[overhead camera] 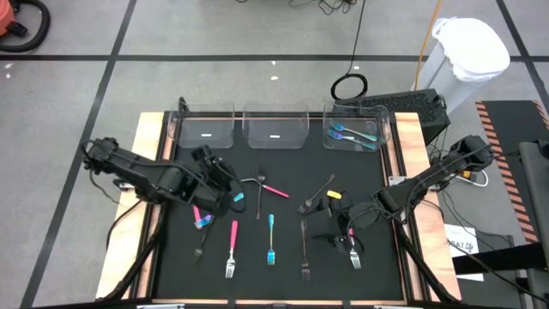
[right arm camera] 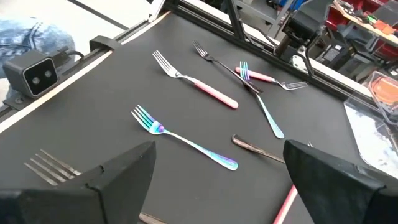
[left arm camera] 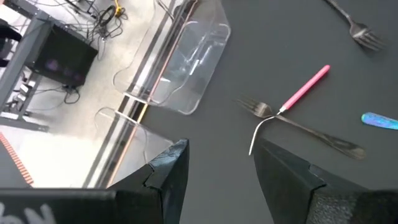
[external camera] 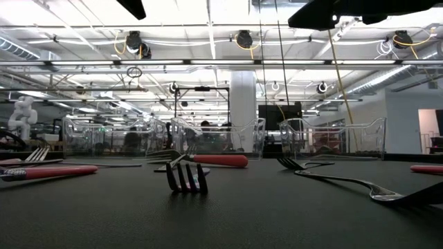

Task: Sort silverware by color (type)
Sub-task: Put the blue fork into the right transparent bin

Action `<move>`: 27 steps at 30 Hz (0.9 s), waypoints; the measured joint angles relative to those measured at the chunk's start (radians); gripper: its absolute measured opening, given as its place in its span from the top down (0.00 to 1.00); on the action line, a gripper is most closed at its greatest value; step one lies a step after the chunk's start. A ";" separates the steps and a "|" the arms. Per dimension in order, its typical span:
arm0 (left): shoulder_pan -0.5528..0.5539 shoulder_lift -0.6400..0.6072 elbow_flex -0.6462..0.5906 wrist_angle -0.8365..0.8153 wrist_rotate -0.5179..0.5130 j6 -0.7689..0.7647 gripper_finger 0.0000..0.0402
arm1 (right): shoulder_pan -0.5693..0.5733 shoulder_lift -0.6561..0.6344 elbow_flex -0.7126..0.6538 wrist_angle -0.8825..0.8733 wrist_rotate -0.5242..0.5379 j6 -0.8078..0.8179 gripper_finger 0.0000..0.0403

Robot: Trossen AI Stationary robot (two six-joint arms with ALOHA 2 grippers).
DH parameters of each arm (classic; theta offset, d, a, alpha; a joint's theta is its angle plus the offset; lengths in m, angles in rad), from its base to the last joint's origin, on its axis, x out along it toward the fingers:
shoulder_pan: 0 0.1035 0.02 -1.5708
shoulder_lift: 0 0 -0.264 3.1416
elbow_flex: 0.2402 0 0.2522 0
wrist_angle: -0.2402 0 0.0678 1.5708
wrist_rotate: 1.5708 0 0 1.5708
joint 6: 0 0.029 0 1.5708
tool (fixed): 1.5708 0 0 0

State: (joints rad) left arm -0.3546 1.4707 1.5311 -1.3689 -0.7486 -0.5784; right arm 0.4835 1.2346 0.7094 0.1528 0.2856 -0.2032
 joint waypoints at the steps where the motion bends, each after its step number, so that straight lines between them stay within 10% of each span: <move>1: 0.004 0.000 0.000 0.002 0.001 0.010 0.55 | 0.000 0.000 0.000 0.000 0.000 0.005 0.14; 8: 0.008 -0.003 -0.041 0.061 0.004 0.027 0.55 | 0.000 0.000 0.000 -0.006 0.000 0.007 0.14; 27: 0.034 -0.084 -0.638 0.586 0.291 -0.050 0.55 | 0.000 0.000 0.000 -0.011 0.000 0.054 0.14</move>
State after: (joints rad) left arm -0.3203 1.3865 0.8934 -0.7825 -0.4573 -0.6283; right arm 0.4839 1.2346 0.7093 0.1417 0.2855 -0.1494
